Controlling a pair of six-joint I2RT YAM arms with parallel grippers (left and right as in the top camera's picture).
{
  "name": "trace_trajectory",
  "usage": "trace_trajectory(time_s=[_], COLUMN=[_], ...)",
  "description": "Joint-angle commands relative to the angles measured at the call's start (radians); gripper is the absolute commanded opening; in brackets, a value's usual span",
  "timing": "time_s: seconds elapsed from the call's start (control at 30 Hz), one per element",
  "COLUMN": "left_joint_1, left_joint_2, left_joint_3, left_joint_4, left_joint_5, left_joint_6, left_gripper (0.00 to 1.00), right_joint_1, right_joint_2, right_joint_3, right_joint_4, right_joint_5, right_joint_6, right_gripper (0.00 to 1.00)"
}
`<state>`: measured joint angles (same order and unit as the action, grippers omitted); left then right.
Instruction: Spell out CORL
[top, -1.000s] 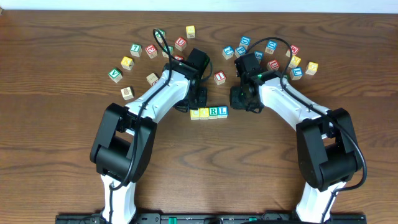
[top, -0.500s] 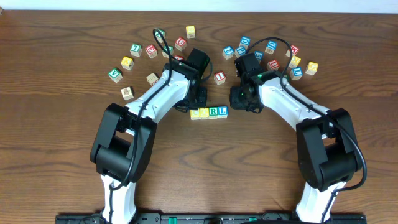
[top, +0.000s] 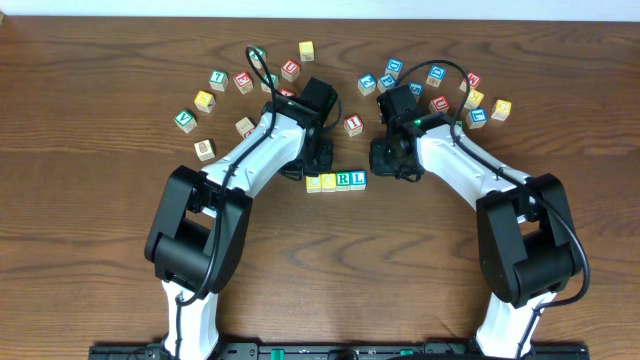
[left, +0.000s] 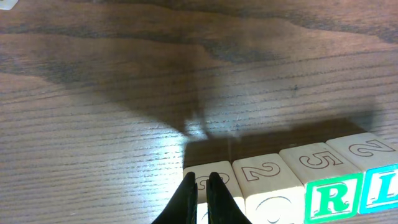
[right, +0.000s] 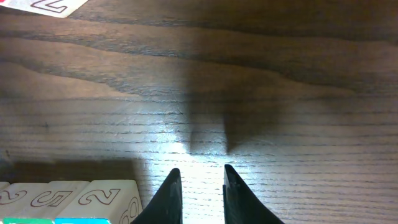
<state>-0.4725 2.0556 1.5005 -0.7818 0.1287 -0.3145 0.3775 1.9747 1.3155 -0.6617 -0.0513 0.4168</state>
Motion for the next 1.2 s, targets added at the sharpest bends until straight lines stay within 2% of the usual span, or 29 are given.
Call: trace_trajectory(time_s=[0.0,0.2,0.3,0.67,0.73,0.8,0.9,0.97,1.0,1.03,1.1,1.17], left_joint_1=[0.006,0.061,0.101,0.250,0.282,0.317,0.368,0.412,0.423,0.439,0.467,0.489], left_joint_2=[0.009,-0.013,-0.043,-0.287,-0.339,-0.393,-0.462,-0.510,-0.522,-0.538,-0.565,-0.585], left_joint_3=[-0.003,0.071,0.107,0.121,0.121,0.121,0.121,0.121,0.121,0.121,0.121,0.121], left_joint_4=[0.005,-0.010,-0.026,-0.047,-0.053,-0.058,-0.067,-0.072,-0.074,-0.078,-0.086,-0.094], left_joint_5=[-0.002,-0.017,-0.021,-0.127,-0.145,-0.145,-0.145,-0.145,-0.145,-0.145,-0.145,-0.145], left_joint_6=[-0.005,0.000,0.006,0.052,0.058,0.087,0.097,0.097,0.097,0.097,0.097,0.097], left_gripper=[0.08,0.08,0.07,0.09,0.24,0.34,0.51,0.66,0.70,0.84,0.93,0.95], right_joint_1=[0.008,-0.005,-0.019,-0.053,-0.065,-0.079,-0.103,-0.122,-0.130,-0.140,-0.161,-0.190], right_joint_2=[0.007,-0.008,-0.035,-0.179,-0.214,-0.259,-0.335,-0.395,-0.417,-0.443,-0.496,-0.554], right_joint_3=[0.011,0.031,0.060,0.136,0.139,0.141,0.142,0.142,0.142,0.142,0.142,0.142], right_joint_4=[0.005,0.018,0.005,-0.043,-0.049,-0.060,-0.082,-0.105,-0.116,-0.127,-0.151,-0.174], right_joint_5=[0.016,0.016,0.016,0.019,0.019,0.020,0.024,0.043,0.053,0.062,0.076,0.076], right_joint_6=[0.009,0.000,-0.026,-0.086,-0.101,-0.125,-0.159,-0.165,-0.164,-0.164,-0.164,-0.164], right_gripper=[0.14,0.13,0.16,0.54,0.60,0.71,0.97,0.99,0.99,0.99,0.99,0.99])
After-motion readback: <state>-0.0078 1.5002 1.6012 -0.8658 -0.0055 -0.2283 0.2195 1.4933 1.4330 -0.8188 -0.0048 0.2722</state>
